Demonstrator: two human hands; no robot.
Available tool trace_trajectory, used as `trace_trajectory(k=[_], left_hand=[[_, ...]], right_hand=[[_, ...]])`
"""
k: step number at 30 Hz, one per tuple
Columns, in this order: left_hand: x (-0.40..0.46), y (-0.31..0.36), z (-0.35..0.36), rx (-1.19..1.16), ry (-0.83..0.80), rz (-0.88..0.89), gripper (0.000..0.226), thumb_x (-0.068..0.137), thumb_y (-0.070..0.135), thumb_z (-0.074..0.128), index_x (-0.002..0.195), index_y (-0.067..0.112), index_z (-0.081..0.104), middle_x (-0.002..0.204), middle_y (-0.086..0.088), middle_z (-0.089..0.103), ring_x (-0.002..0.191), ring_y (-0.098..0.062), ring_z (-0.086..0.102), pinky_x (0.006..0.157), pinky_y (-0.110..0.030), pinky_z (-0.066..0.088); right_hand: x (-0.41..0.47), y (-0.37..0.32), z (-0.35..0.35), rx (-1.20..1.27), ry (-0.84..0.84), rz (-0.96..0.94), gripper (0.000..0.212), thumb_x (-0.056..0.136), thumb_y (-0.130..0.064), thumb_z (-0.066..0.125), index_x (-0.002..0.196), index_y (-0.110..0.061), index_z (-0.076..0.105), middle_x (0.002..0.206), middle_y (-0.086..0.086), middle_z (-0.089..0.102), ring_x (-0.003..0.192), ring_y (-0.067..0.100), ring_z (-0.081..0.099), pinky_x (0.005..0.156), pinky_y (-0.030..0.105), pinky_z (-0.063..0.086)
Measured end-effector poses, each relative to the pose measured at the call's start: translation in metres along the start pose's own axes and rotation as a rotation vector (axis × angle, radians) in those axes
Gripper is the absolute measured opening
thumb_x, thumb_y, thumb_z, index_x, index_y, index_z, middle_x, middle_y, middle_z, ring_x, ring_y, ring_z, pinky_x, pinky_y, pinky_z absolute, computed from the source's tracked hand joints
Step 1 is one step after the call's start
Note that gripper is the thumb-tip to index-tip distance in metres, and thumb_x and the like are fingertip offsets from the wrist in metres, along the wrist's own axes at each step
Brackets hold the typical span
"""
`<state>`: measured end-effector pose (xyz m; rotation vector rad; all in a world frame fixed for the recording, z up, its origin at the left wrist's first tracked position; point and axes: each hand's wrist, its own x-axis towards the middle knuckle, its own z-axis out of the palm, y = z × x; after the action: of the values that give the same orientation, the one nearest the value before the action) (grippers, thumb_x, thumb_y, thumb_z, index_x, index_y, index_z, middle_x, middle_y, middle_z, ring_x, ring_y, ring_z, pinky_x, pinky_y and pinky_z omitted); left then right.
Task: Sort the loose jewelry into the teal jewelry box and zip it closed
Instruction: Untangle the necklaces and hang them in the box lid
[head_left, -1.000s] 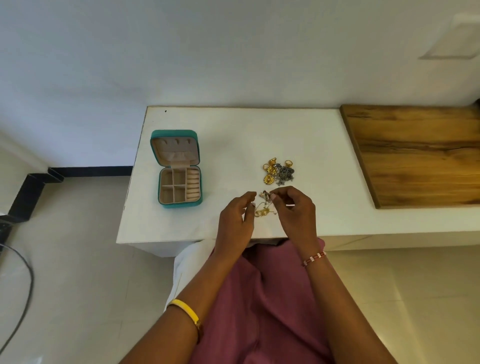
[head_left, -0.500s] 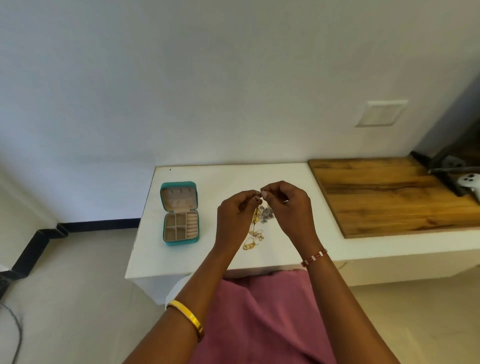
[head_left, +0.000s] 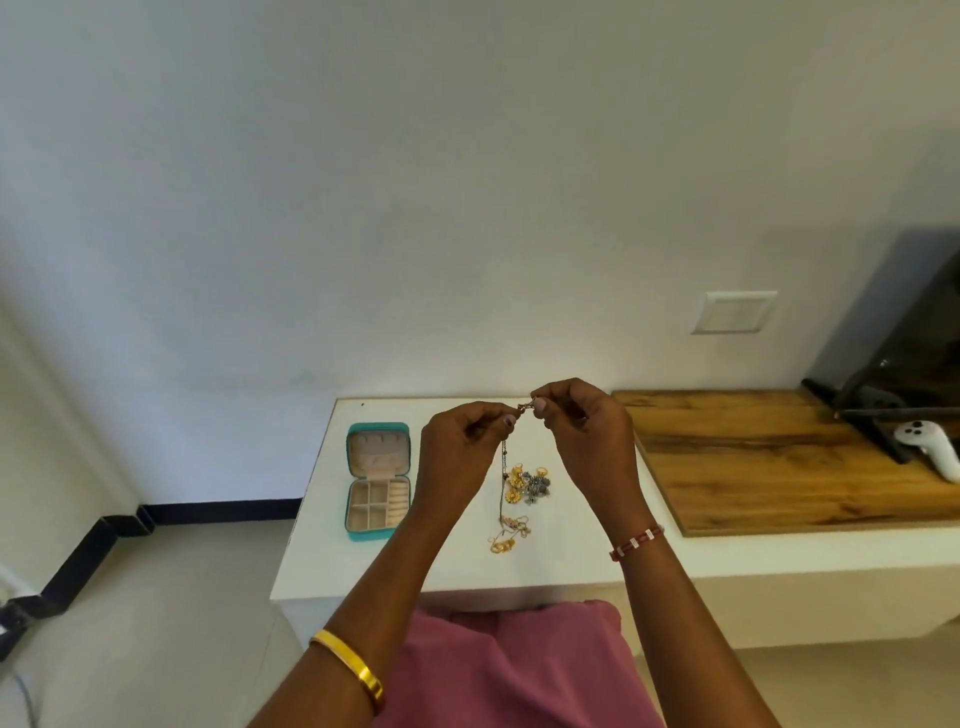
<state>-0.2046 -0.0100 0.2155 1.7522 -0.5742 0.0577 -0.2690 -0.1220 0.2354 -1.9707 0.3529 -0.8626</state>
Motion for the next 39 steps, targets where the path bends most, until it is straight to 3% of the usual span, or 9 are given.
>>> trace_trajectory(k=[7,12,18,21,24,28,33,36,39], left_hand=[[-0.005,0.010,-0.021,0.248,0.010,0.161,0.015,0.086,0.015,0.061,0.094,0.008,0.072,0.090,-0.006,0.071,0.071,0.001,0.053,0.066,0.003,0.037],[-0.008,0.016,-0.026,0.350,0.015,0.180,0.018,0.088,0.017,0.057,0.097,0.009,0.071,0.093,-0.007,0.070,0.078,-0.006,0.053,0.069,-0.004,0.034],[-0.011,0.028,-0.026,0.128,-0.123,0.077,0.022,0.089,0.010,0.055,0.105,0.018,0.067,0.078,0.003,0.065,0.065,0.014,0.059,0.065,0.005,0.039],[-0.010,0.034,-0.030,-0.081,-0.227,-0.054,0.028,0.094,0.008,0.045,0.103,0.026,0.063,0.084,-0.003,0.062,0.064,-0.002,0.064,0.070,-0.009,0.051],[-0.012,0.039,-0.036,-0.271,-0.365,-0.166,0.031,0.095,0.004,0.039,0.102,0.024,0.062,0.072,-0.003,0.049,0.051,-0.007,0.051,0.062,-0.020,0.052],[-0.011,0.038,-0.038,-0.166,-0.409,-0.214,0.032,0.097,0.007,0.037,0.095,0.021,0.065,0.064,-0.002,0.041,0.047,-0.006,0.037,0.054,-0.021,0.040],[-0.014,0.038,-0.038,0.006,-0.394,-0.220,0.025,0.095,0.023,0.043,0.085,0.021,0.066,0.057,0.002,0.044,0.050,-0.010,0.040,0.054,-0.021,0.039],[-0.016,0.040,-0.038,0.028,-0.395,-0.175,0.026,0.092,0.027,0.049,0.072,0.026,0.065,0.060,0.013,0.055,0.051,-0.012,0.037,0.051,-0.019,0.037],[-0.014,0.039,-0.040,0.003,-0.326,-0.177,0.027,0.092,0.025,0.049,0.071,0.023,0.065,0.063,0.008,0.057,0.051,-0.013,0.037,0.052,-0.021,0.036]], right_hand=[[-0.011,-0.016,0.000,-0.147,-0.035,-0.074,0.009,0.086,-0.007,0.059,0.084,-0.011,0.067,0.071,-0.012,0.060,0.062,-0.002,0.053,0.060,0.004,0.038],[-0.016,-0.024,0.001,-0.291,-0.033,-0.146,0.011,0.089,-0.010,0.056,0.090,-0.011,0.066,0.081,-0.002,0.067,0.072,0.011,0.057,0.063,0.017,0.042],[-0.017,-0.030,-0.009,-0.280,0.019,-0.167,0.010,0.089,-0.009,0.055,0.089,-0.011,0.065,0.075,-0.008,0.060,0.064,0.004,0.052,0.058,0.009,0.037],[-0.016,-0.030,-0.011,-0.142,-0.007,-0.101,0.009,0.089,-0.008,0.055,0.086,-0.011,0.062,0.072,-0.006,0.061,0.065,0.004,0.055,0.060,0.009,0.041],[-0.016,-0.031,-0.010,0.083,-0.073,0.049,0.012,0.092,-0.007,0.050,0.084,-0.013,0.055,0.077,0.002,0.066,0.070,0.013,0.062,0.067,0.023,0.050],[-0.018,-0.033,-0.010,0.337,-0.162,0.295,0.012,0.097,-0.011,0.039,0.091,-0.010,0.050,0.078,0.006,0.069,0.068,0.017,0.065,0.069,0.027,0.054],[-0.020,-0.032,-0.009,0.435,-0.223,0.437,0.014,0.098,-0.014,0.036,0.094,-0.011,0.049,0.070,0.010,0.069,0.062,0.022,0.065,0.073,0.034,0.055],[-0.019,-0.029,-0.009,0.457,-0.212,0.478,0.014,0.097,-0.014,0.039,0.095,-0.009,0.052,0.054,0.004,0.053,0.049,0.016,0.053,0.071,0.038,0.056],[-0.018,-0.027,-0.011,0.402,-0.190,0.480,0.012,0.095,-0.014,0.045,0.092,-0.010,0.056,0.047,-0.003,0.037,0.040,0.008,0.035,0.054,0.029,0.049]])
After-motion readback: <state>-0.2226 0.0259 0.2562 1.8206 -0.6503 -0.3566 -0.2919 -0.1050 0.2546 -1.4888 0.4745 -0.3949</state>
